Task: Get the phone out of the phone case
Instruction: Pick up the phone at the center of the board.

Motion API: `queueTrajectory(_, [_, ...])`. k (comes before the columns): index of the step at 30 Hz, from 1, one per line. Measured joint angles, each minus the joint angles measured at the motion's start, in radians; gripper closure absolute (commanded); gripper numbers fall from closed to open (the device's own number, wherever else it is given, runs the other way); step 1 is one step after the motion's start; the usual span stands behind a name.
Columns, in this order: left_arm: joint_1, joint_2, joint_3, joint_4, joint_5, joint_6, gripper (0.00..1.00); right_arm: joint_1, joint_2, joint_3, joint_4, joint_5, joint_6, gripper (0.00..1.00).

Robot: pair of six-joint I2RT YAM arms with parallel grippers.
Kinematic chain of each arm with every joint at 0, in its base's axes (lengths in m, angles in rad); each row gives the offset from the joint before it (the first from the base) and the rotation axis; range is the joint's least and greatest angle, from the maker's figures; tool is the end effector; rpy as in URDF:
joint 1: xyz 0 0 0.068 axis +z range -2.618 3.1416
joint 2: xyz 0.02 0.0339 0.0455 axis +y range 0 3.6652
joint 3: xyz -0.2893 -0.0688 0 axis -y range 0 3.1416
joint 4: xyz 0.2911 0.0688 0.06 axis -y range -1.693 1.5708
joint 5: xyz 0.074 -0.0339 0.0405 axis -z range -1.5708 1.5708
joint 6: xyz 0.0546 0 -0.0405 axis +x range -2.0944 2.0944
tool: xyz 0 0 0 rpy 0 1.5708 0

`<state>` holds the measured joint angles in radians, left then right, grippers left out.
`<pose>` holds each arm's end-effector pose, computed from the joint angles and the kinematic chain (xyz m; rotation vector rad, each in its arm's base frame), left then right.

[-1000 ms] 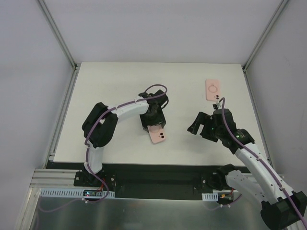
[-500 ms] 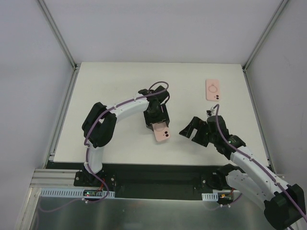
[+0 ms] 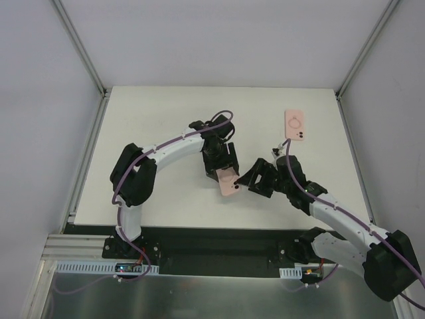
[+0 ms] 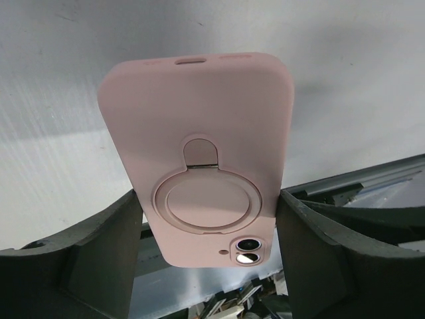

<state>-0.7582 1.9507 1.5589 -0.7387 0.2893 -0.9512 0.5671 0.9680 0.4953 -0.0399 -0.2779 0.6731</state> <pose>0.3328 -0.3366 0.2122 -0.1896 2.9621 -0.7845 0.2051 0.1484 0.2107 -0.0639 2.2347 1.0107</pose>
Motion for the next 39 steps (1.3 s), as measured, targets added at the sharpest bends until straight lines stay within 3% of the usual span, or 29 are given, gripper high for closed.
queueTrajectory(4, [0.0, -0.021, 0.013, 0.002, 0.021, -0.002, 0.55, 0.019, 0.032, 0.009, 0.019, -0.006, 0.007, 0.29])
queueTrajectory(7, [0.0, -0.033, 0.021, 0.003, 0.036, -0.003, 0.55, 0.035, 0.047, 0.019, 0.035, -0.01, 0.011, 0.37])
queueTrajectory(18, [0.001, -0.072, 0.015, 0.016, 0.047, -0.011, 0.49, 0.06, 0.095, 0.045, 0.11, -0.009, 0.058, 0.82])
queueTrajectory(20, [0.005, -0.085, 0.013, 0.016, 0.041, -0.008, 0.43, 0.061, 0.101, 0.052, 0.116, -0.011, 0.067, 0.98])
queueTrajectory(24, [0.021, -0.112, 0.013, 0.017, 0.042, 0.001, 0.16, 0.061, 0.105, 0.065, 0.139, -0.013, 0.086, 0.99])
queueTrajectory(28, [0.048, -0.144, 0.013, 0.025, 0.059, 0.016, 0.11, 0.062, 0.09, 0.079, 0.119, -0.008, 0.068, 0.99])
queueTrajectory(32, [0.109, -0.214, 0.012, 0.029, 0.078, 0.074, 0.07, 0.062, 0.059, 0.114, -0.025, 0.005, 0.035, 0.99])
queueTrajectory(39, [0.153, -0.388, -0.047, 0.081, -0.028, 0.311, 0.05, -0.025, 0.05, 0.324, -0.278, -0.035, 0.04, 0.99])
